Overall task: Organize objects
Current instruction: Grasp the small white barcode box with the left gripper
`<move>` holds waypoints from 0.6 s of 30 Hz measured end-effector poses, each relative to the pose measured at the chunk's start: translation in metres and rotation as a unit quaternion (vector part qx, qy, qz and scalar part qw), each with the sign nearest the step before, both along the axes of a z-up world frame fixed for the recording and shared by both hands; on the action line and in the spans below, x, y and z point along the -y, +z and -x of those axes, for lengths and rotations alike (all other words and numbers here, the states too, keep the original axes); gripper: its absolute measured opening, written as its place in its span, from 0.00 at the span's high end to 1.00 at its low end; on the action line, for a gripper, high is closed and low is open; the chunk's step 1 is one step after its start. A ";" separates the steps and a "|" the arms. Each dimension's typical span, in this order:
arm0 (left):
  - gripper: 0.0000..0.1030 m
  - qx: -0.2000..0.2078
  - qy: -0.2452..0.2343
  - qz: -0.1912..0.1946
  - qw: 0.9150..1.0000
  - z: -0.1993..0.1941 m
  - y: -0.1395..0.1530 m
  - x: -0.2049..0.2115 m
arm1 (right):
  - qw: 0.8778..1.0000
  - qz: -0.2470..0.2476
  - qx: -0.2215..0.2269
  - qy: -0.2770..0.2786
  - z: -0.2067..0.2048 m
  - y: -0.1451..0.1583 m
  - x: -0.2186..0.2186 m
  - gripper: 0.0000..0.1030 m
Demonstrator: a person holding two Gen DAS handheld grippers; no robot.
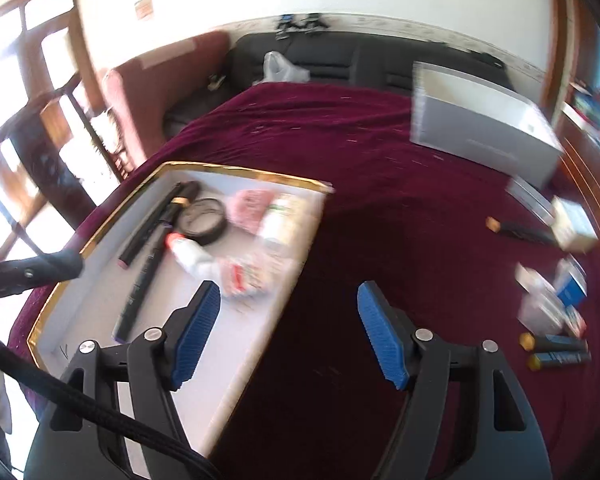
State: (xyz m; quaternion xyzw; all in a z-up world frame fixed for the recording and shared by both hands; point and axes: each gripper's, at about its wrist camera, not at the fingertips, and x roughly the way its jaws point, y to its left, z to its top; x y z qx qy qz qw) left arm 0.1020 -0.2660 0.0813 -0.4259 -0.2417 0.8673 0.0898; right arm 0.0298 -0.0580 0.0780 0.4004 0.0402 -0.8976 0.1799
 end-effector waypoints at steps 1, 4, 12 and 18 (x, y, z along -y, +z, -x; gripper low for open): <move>0.38 -0.004 -0.018 0.000 1.000 -0.001 0.004 -0.014 | 1.000 0.006 -0.001 -0.013 -0.003 0.001 -0.015 0.31; 0.38 -0.010 -0.077 0.000 0.997 -0.003 0.011 -0.064 | 0.998 0.021 -0.005 -0.055 -0.014 0.003 -0.063 0.29; 0.38 0.018 -0.209 0.010 0.978 0.004 -0.016 -0.198 | 0.979 0.064 0.007 -0.192 -0.025 0.000 -0.207 0.26; 0.38 0.049 -0.222 0.046 0.973 0.015 -0.054 -0.247 | 0.961 0.167 0.048 -0.216 0.007 -0.010 -0.276 0.26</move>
